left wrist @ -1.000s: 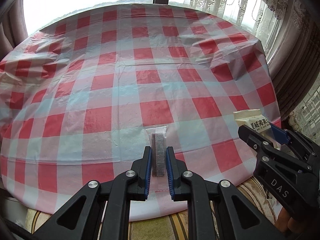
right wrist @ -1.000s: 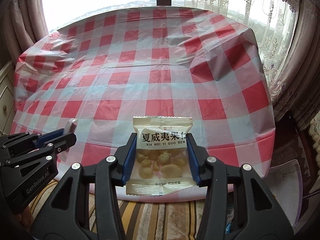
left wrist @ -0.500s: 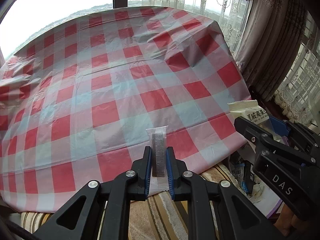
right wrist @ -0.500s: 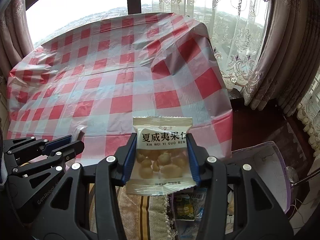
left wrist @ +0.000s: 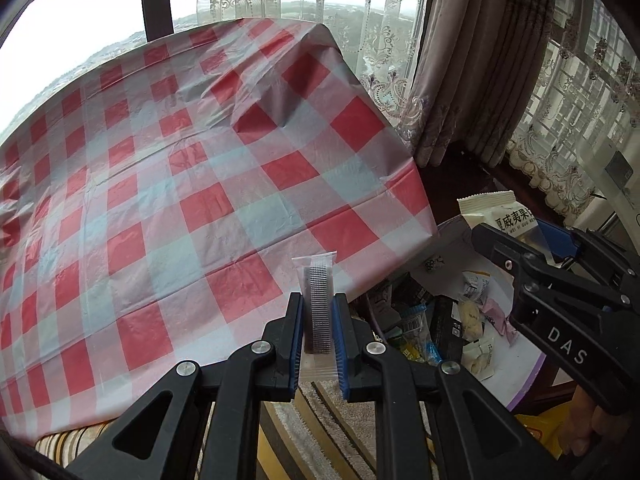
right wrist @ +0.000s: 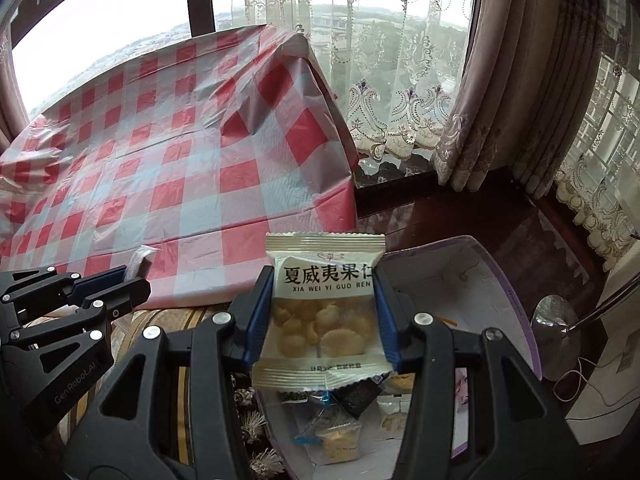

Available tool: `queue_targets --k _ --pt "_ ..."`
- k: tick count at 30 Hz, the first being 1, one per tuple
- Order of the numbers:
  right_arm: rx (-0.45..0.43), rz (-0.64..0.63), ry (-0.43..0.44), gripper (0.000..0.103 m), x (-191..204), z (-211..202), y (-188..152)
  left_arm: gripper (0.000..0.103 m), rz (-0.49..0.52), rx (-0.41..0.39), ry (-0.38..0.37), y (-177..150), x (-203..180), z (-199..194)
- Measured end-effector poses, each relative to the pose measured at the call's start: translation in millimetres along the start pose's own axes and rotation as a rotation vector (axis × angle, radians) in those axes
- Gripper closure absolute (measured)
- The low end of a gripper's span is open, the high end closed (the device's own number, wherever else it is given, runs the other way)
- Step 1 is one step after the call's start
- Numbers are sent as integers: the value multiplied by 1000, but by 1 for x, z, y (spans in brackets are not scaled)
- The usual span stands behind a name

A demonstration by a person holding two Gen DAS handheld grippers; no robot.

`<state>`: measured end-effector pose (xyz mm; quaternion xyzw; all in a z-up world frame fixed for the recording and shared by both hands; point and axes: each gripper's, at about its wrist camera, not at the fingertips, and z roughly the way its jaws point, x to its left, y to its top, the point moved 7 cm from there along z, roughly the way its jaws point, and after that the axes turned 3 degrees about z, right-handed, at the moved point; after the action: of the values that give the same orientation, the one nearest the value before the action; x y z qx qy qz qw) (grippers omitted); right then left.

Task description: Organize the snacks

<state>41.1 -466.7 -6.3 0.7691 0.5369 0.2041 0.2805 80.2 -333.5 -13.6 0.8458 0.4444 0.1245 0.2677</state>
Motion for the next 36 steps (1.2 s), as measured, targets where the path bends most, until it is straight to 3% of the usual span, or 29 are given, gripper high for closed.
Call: queue_targets --k 13,19,22,26,31,33,36 --pt "72 62 -115 51 -61 -1 -34 88 89 32 -89 -5 -54 4" --pt "140 97 -179 29 -83 4 -62 82 72 113 -222 -19 -76 15" --pt "164 114 -201 24 -89 1 -77 71 52 160 -228 -29 -78 23" --pt "185 134 -220 24 -94 -11 -96 47 -3 184 -237 -44 -74 19" --pt "193 159 -253 24 -102 -27 -110 32 -7 166 -243 -66 -77 2" --pt "192 161 -265 24 -103 -31 -112 20 15 166 -252 -72 -81 -2" --pt "190 160 -275 24 -101 -35 -112 19 51 152 -231 -77 -85 -2"
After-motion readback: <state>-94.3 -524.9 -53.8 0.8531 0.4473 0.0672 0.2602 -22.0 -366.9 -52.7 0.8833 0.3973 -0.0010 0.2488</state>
